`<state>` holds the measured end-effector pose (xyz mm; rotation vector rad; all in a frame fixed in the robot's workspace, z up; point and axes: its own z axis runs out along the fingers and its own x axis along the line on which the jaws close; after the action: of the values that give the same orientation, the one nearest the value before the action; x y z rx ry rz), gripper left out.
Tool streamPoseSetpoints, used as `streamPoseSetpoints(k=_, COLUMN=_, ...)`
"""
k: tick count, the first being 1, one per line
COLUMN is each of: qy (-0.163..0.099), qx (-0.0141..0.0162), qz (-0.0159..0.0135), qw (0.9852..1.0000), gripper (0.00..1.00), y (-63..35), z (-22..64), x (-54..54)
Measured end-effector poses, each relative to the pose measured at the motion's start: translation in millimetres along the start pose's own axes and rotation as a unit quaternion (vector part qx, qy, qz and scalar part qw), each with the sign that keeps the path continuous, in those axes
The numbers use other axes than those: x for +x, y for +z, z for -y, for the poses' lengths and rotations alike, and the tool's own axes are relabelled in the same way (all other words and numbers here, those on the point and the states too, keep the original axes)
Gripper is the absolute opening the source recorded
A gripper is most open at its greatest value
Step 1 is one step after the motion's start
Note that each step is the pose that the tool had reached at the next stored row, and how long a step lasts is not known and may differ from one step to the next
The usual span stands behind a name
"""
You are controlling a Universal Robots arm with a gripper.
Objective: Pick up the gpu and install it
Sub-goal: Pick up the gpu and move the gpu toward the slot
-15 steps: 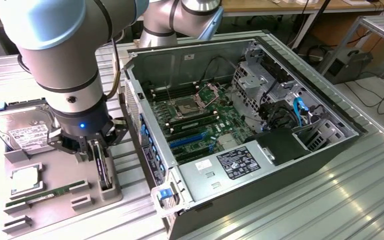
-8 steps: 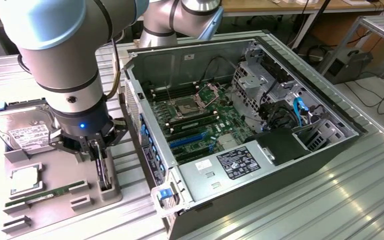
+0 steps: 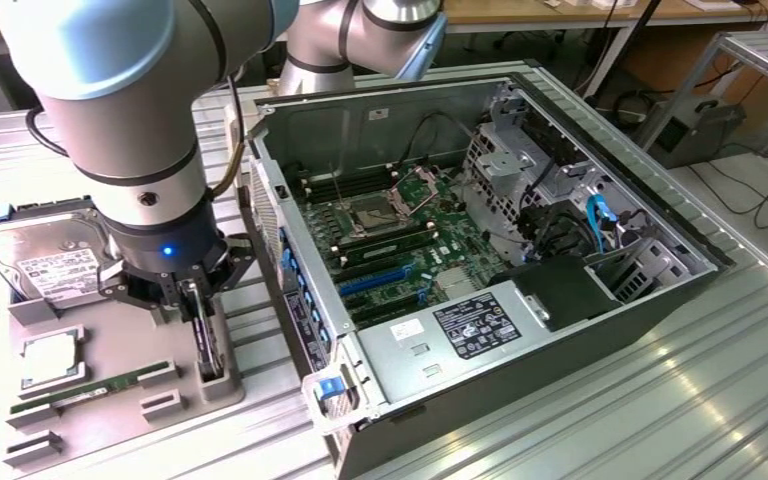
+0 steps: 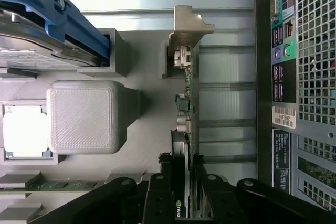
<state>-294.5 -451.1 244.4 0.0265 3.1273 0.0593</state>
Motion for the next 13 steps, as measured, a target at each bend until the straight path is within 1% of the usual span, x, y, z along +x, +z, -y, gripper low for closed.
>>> streamPoseSetpoints(k=5, qy=-0.005, qx=-0.0003, qz=-0.0027, qw=1.0, gripper=0.26, y=-1.9, z=-0.1, x=-0.5)
streamPoseSetpoints(k=8, qy=-0.006, qx=-0.001, qz=-0.003, qw=1.0, gripper=0.26, y=-5.1, z=-0.2, x=-0.8)
streamPoseSetpoints(k=11, qy=-0.006, qx=-0.0016, qz=-0.0031, qw=1.0, gripper=0.26, y=-12.7, z=-0.5, x=-1.2)
streamPoseSetpoints(k=13, qy=-0.007, qx=-0.0019, qz=-0.0031, qw=1.0, gripper=0.26, y=-20.6, z=-0.8, x=-1.5)
